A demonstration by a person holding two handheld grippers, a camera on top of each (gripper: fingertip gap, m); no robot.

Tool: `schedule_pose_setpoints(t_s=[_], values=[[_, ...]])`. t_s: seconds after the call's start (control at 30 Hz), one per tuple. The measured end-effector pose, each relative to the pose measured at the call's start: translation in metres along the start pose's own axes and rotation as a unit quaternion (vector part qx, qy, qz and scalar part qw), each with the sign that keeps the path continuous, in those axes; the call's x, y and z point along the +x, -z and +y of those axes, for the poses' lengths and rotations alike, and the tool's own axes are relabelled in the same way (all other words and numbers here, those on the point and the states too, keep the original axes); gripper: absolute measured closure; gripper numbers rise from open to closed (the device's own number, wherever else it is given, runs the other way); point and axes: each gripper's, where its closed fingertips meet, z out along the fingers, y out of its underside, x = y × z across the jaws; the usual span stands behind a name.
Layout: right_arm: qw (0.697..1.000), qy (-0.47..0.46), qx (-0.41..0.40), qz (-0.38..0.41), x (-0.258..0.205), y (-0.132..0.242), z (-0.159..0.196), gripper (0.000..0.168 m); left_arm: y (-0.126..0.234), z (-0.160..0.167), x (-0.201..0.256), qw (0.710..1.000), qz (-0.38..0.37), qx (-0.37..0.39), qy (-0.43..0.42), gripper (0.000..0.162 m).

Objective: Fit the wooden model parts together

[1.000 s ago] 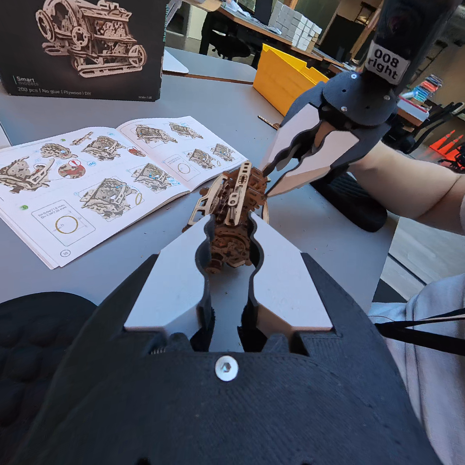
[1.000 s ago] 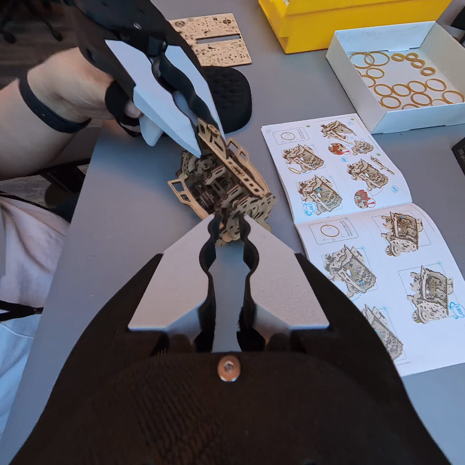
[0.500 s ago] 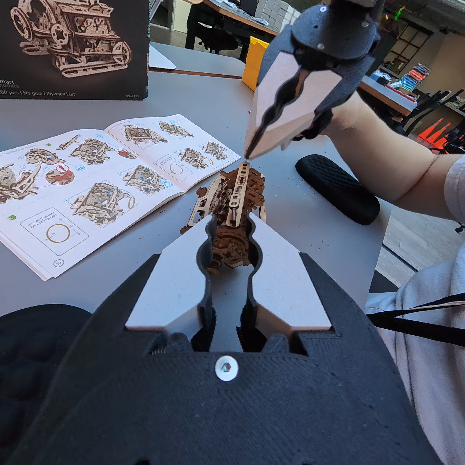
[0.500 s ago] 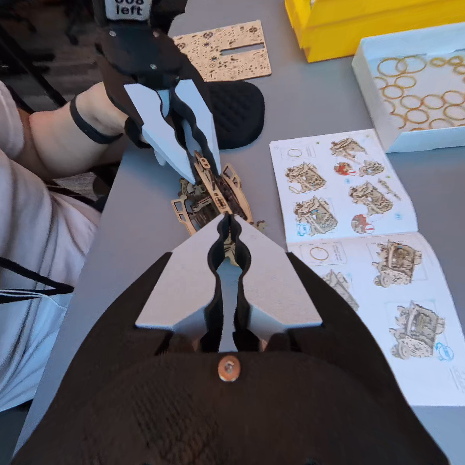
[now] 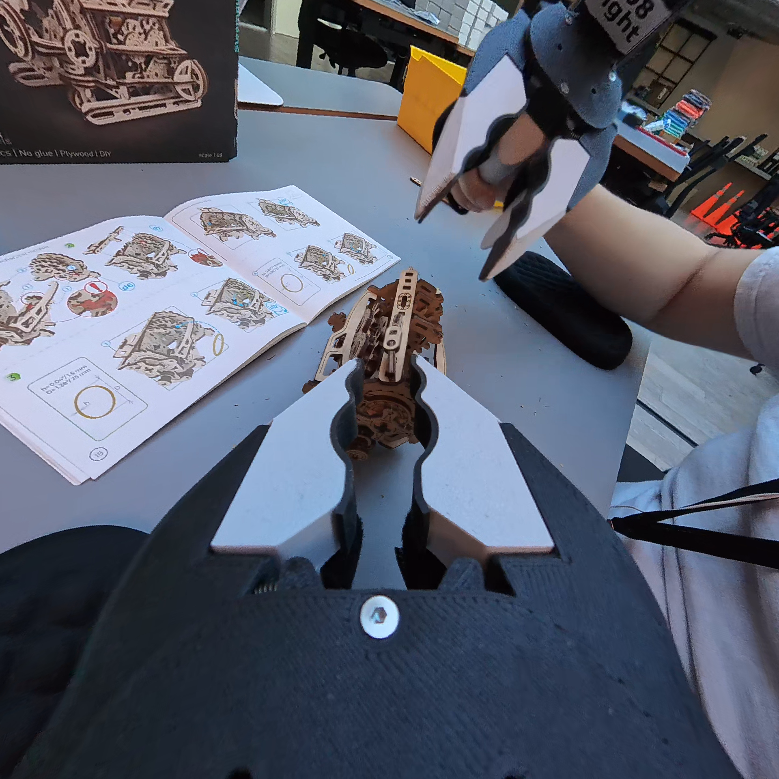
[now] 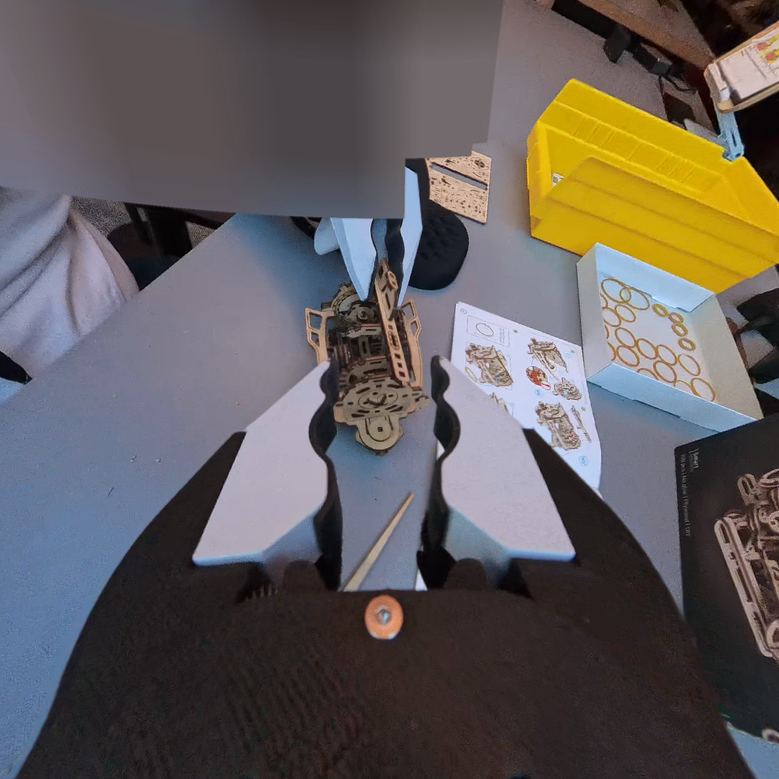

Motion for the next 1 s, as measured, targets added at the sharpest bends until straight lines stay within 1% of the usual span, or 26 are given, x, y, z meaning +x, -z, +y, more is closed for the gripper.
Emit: schedule_pose_setpoints(t_s=[0.1,0.13,0.17,0.2,0.23,0.27,0.33,0.53,0.63,0.93,1.0], values=[[1.0,0.005,0.01,-0.025,-0.007,-0.006,0.0,0.118,0.0,-0.001,-0.001,1.0,0.017,-0.011,0.014,0.144],[1.0,0.016,0.003,-0.016,-0.006,-0.01,0.004,0.115,-0.001,-0.001,-0.001,1.0,0.018,-0.013,0.015,0.145],[0.999,0.036,-0.002,-0.004,-0.003,-0.013,0.009,0.115,-0.001,-0.001,-0.002,1.0,0.018,-0.014,0.013,0.145],[0.999,0.052,-0.003,0.005,-0.001,-0.016,0.013,0.117,-0.001,-0.001,-0.002,1.0,0.016,-0.015,0.01,0.145],[0.998,0.06,-0.002,0.001,-0.003,-0.018,0.015,0.122,-0.002,-0.001,-0.003,1.0,0.015,-0.015,0.008,0.146],[0.998,0.063,0.0,-0.007,-0.006,-0.02,0.017,0.133,-0.002,-0.001,-0.003,1.0,0.014,-0.015,0.008,0.146],[0.997,0.073,0.006,0.003,-0.003,-0.021,0.017,0.14,-0.002,-0.001,-0.003,1.0,0.016,-0.017,0.009,0.145],[0.993,0.121,-0.002,0.01,-0.004,-0.02,0.017,0.14,-0.003,-0.001,-0.002,1.0,0.019,-0.018,0.004,0.145],[0.989,0.146,0.01,0.038,0.0,-0.018,0.014,0.14,-0.003,-0.002,-0.004,1.0,0.016,-0.017,0.004,0.146],[0.995,0.079,0.038,0.056,0.005,-0.019,0.017,0.141,-0.003,-0.004,-0.006,1.0,0.015,-0.013,0.004,0.148],[0.997,0.043,0.042,0.05,0.005,-0.019,0.018,0.14,-0.003,-0.004,-0.006,1.0,0.014,-0.013,0.003,0.148]])
